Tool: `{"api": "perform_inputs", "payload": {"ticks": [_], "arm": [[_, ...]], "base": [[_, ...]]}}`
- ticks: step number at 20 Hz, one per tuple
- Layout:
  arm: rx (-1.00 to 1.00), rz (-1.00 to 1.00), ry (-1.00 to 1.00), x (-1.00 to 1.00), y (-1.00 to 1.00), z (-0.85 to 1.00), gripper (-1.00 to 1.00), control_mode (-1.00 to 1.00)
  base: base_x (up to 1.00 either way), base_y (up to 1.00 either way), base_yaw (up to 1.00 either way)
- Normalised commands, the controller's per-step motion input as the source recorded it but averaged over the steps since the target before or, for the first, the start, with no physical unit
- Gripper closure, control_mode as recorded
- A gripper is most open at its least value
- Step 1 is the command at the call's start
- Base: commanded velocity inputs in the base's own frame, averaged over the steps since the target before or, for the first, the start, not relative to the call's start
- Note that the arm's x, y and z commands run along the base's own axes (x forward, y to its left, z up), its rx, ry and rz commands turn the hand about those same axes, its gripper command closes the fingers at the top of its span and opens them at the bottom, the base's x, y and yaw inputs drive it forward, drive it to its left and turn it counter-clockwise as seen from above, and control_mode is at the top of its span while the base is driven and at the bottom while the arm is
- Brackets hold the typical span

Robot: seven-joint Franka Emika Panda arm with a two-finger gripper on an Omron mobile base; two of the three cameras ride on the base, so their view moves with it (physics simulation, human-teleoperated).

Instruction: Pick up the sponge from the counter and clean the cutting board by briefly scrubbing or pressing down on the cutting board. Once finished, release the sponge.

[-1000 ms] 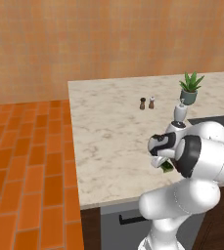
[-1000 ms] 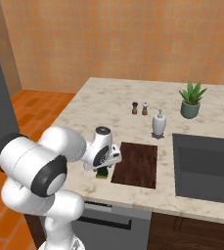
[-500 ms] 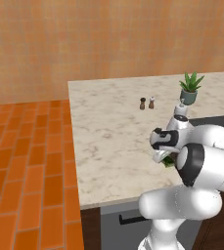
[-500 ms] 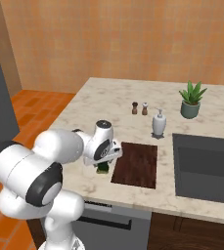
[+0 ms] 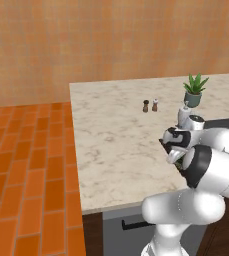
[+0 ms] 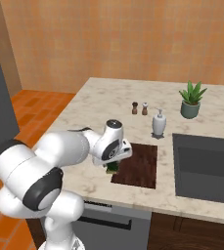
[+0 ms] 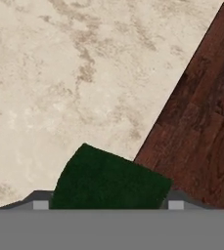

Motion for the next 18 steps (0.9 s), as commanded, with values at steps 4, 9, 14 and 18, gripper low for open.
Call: {"api": "perform_inputs", "payload": {"ticks": [4,9,14,18], "arm": [[0.0,0.0,0.0,0.0,-0.51,-0.17,1.0,-1.0],[0.0,0.0,0.0,0.0,-0.45,-0.26,1.0,-1.0],[0.0,0.0,0.0,0.04,-0.18,-0.07,1.0,-1.0],[0.0,0.0,0.0,0.35,0.0,0.0,1.0,-1.0]], "base": [[0.0,0.0,0.0],[0.0,0.0,0.0],[0.0,0.0,0.0],[0.0,0.0,0.0]]}}
